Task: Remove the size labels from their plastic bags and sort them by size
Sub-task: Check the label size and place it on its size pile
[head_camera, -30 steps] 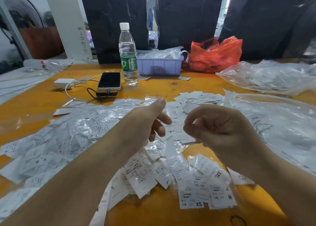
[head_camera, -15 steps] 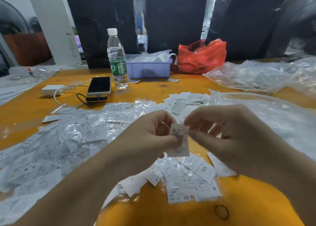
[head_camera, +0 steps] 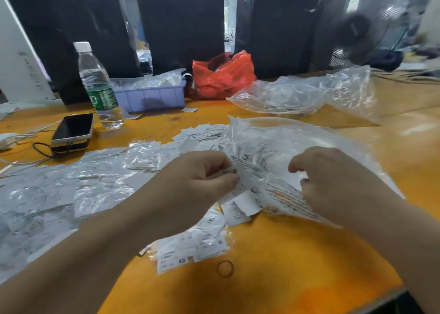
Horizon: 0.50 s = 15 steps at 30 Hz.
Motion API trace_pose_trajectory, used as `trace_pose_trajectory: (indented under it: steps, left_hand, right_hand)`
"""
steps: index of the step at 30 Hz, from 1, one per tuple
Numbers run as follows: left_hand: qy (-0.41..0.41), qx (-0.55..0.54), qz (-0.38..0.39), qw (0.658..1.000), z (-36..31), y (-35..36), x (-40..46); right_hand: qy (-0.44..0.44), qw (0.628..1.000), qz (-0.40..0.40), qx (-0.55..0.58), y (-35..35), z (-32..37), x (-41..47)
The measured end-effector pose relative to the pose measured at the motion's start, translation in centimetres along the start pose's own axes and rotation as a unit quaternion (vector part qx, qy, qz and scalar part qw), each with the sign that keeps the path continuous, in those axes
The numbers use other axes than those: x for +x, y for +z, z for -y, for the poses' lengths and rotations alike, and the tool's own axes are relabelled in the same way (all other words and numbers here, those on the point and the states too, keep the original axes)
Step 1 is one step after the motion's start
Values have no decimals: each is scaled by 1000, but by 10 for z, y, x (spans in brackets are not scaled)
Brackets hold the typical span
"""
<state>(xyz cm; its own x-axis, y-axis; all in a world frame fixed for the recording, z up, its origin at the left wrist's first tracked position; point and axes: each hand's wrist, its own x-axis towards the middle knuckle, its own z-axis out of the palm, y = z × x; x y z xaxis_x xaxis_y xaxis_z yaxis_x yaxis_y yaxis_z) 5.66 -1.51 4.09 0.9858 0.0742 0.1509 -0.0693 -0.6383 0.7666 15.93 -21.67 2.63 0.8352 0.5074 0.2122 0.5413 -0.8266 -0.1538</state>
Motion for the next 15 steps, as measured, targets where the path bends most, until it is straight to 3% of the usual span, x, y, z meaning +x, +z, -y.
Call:
trace_pose_trajectory:
  steps: [5, 12, 15]
  left_hand:
    - [31, 32, 24, 999, -17, 19, 13]
    - [13, 34, 39, 999, -14, 28, 22]
    - [-3, 31, 28, 999, -9, 22, 25]
  right_hand:
    - [40, 997, 61, 5, 8, -2, 2]
    - [20, 999, -24, 42, 19, -7, 2]
    - [7, 990, -81, 114, 18, -9, 3]
